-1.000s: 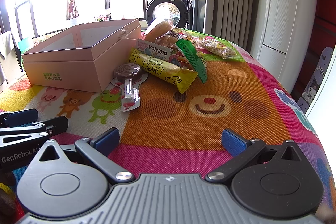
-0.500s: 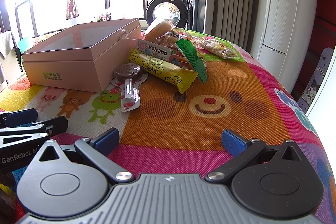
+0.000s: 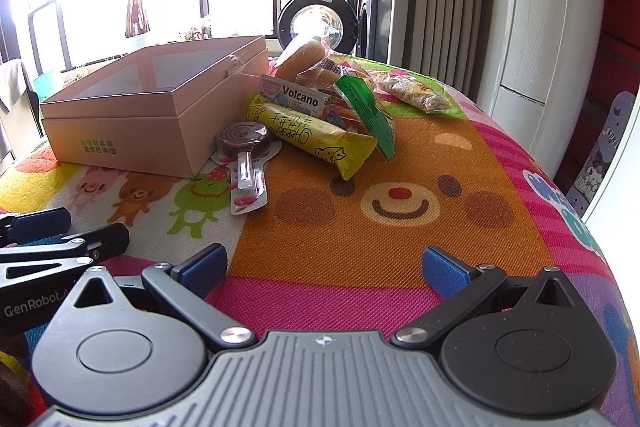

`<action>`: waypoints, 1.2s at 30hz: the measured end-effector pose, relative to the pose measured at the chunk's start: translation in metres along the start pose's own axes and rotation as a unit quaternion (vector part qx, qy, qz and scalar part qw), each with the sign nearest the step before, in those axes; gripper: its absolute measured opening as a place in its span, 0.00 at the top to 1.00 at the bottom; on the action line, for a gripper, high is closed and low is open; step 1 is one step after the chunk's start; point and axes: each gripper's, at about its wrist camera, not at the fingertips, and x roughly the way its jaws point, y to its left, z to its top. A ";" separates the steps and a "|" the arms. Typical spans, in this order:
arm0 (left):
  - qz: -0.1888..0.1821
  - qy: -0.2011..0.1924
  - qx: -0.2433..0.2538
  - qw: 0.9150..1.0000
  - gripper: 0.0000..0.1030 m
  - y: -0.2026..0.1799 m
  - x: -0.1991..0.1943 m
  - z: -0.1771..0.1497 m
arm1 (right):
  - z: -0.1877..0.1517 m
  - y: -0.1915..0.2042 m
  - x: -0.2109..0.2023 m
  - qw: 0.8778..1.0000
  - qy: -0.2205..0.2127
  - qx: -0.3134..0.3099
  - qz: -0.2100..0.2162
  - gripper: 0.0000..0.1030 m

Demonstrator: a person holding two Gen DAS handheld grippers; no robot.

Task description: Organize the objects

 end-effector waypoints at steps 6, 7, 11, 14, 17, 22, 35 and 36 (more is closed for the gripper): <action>0.001 0.000 0.001 1.000 0.36 0.000 0.000 0.000 | 0.000 0.000 0.000 1.000 0.000 -0.001 0.000 0.00; 0.001 0.000 0.001 1.000 0.36 0.000 0.000 0.000 | 0.000 0.000 0.000 1.000 0.000 -0.001 0.001 0.00; 0.004 0.000 0.003 1.000 0.35 0.001 -0.002 -0.001 | 0.000 0.000 0.000 1.000 0.000 -0.003 0.004 0.00; 0.004 0.000 0.004 1.000 0.35 0.001 -0.002 -0.001 | 0.000 0.000 0.000 1.000 0.000 -0.003 0.004 0.00; 0.002 -0.001 0.000 1.000 0.36 0.003 -0.003 -0.001 | 0.000 0.000 0.001 1.000 0.000 -0.002 0.004 0.00; -0.012 0.004 0.008 1.000 0.37 0.009 -0.004 0.002 | 0.002 -0.001 0.001 1.000 0.008 -0.008 0.014 0.00; 0.038 -0.087 -0.037 0.995 0.37 0.101 0.020 0.100 | 0.015 -0.003 0.005 0.998 0.063 -0.019 0.026 0.00; 0.044 -0.077 -0.045 0.995 0.38 0.111 0.030 0.106 | 0.015 -0.002 0.006 0.997 0.065 -0.019 0.025 0.00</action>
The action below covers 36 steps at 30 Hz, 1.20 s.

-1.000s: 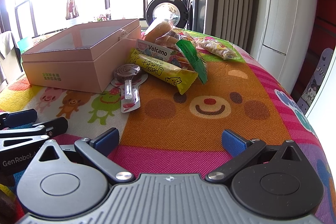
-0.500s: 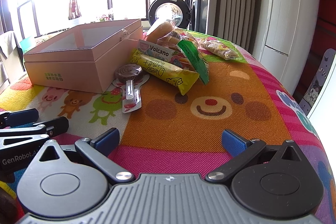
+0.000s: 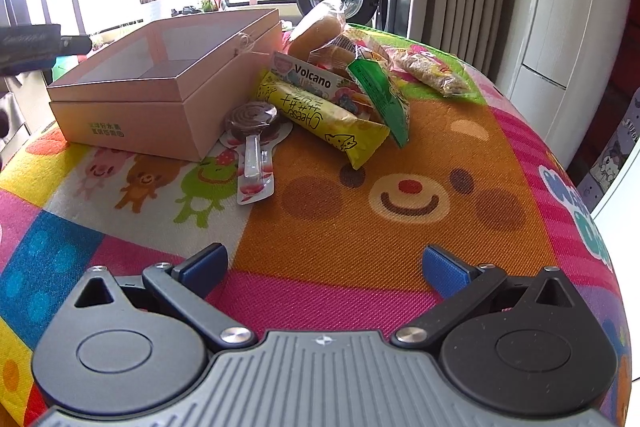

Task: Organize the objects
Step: 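Move the left tool to the pink box wall and close on it, then grasp the clear-wrapped granola bar with the right tool while the left tool holds the box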

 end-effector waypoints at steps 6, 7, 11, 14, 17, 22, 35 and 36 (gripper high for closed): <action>0.001 0.061 -0.034 0.998 0.39 0.031 0.052 0.007 | 0.003 -0.001 0.001 1.000 0.012 0.006 -0.003 0.00; -0.003 0.072 -0.036 0.997 0.40 0.032 0.059 0.007 | 0.005 -0.001 0.001 1.000 0.017 0.006 -0.003 0.00; -0.017 0.102 -0.054 0.993 0.60 0.031 0.082 -0.003 | 0.010 0.001 0.006 1.000 0.026 0.010 -0.009 0.00; -0.027 0.099 -0.057 0.993 0.76 0.031 0.080 -0.009 | 0.007 0.006 0.007 1.000 0.005 0.014 -0.020 0.00; -0.034 0.087 -0.082 0.992 0.85 0.039 0.072 -0.010 | 0.015 0.006 0.009 1.000 0.014 0.004 -0.001 0.00; -0.039 0.075 -0.097 0.992 0.87 0.041 0.064 -0.013 | 0.054 -0.009 -0.010 0.998 -0.066 0.001 -0.011 0.00; -0.059 0.066 -0.069 0.994 0.87 0.030 0.061 -0.020 | 0.176 -0.113 0.133 0.995 -0.006 0.052 -0.090 0.23; -0.060 0.065 -0.068 0.994 0.87 0.030 0.062 -0.020 | 0.179 -0.118 0.144 0.995 0.003 0.067 -0.073 0.23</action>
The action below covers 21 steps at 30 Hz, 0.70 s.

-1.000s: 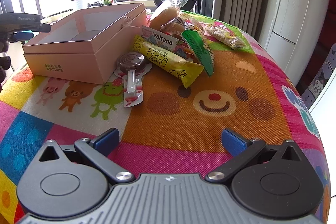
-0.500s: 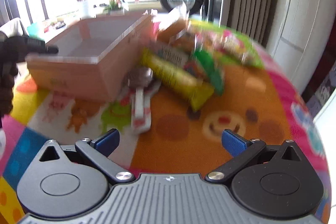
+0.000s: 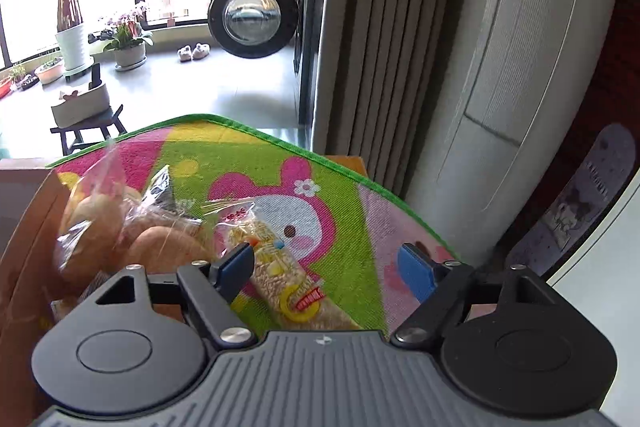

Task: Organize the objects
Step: 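Grasp the clear-wrapped granola bar with the right tool while the left tool holds the box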

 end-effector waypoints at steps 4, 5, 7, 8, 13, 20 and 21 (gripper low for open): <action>-0.001 0.005 0.005 1.000 0.87 0.000 0.005 -0.002 | 0.001 0.002 0.017 0.998 0.027 0.027 0.042 0.34; 0.000 0.005 0.006 1.000 0.87 -0.001 0.005 -0.002 | -0.001 0.005 0.015 0.999 0.026 0.018 0.043 0.39; 0.001 0.005 0.008 1.000 0.87 -0.002 0.006 -0.002 | -0.006 0.007 0.009 0.998 0.033 -0.002 0.044 0.52; 0.002 0.006 0.008 1.000 0.87 0.000 0.006 -0.003 | -0.010 0.007 0.003 0.998 0.036 -0.008 0.043 0.61; -0.002 0.009 0.002 1.000 0.87 0.001 0.007 -0.003 | -0.036 -0.007 -0.042 0.997 0.061 0.005 0.044 0.72; 0.001 0.010 0.004 1.000 0.87 0.002 0.005 -0.004 | -0.085 -0.003 -0.143 0.997 0.067 0.007 0.045 0.72; 0.001 0.009 0.004 1.000 0.87 0.002 0.005 -0.005 | -0.090 0.000 -0.158 0.997 0.066 0.006 0.050 0.72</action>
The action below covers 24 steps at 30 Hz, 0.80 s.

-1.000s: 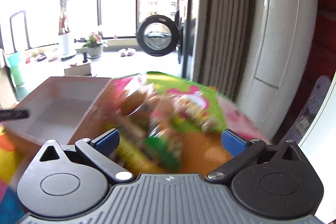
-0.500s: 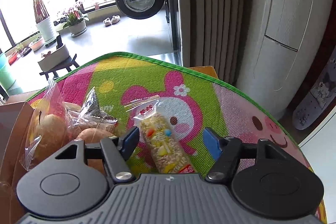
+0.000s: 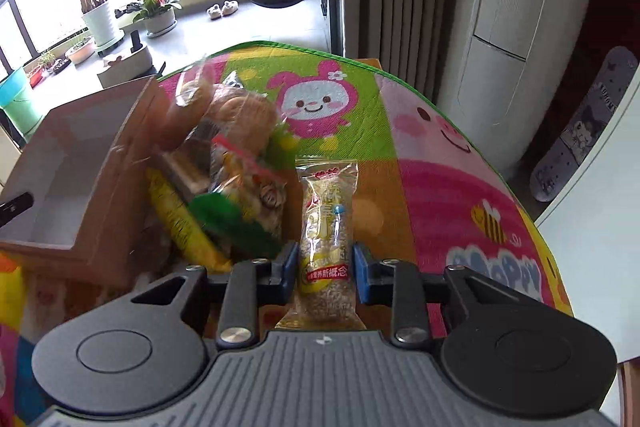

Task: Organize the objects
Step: 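Grasp the clear-wrapped granola bar with the right tool while the left tool holds the box, then carry the granola bar into the pink box and open the right tool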

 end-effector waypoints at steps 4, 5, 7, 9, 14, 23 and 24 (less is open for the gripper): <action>-0.003 0.002 -0.009 1.000 0.87 0.002 -0.001 -0.001 | -0.021 0.031 -0.042 0.999 0.017 -0.014 0.040 0.72; -0.002 0.002 -0.010 1.000 0.87 0.000 -0.001 -0.001 | -0.024 0.042 -0.048 0.998 0.020 -0.021 0.051 0.72; -0.001 0.002 -0.011 1.000 0.87 0.000 -0.002 -0.001 | -0.023 0.064 -0.057 0.996 0.016 -0.031 0.081 0.72; -0.001 0.002 -0.011 1.000 0.87 0.000 -0.002 -0.001 | -0.013 0.086 -0.060 0.992 0.014 -0.035 0.120 0.72; -0.002 0.001 -0.013 1.000 0.87 0.001 -0.003 -0.001 | 0.036 0.148 -0.034 0.984 0.006 -0.034 0.177 0.72; -0.002 0.001 -0.012 1.000 0.86 0.001 -0.003 -0.001 | 0.101 0.243 0.074 0.986 0.013 -0.019 0.167 0.71; -0.002 0.001 -0.012 1.000 0.86 0.001 -0.003 -0.001 | 0.104 0.249 0.083 0.984 0.025 -0.012 0.177 0.70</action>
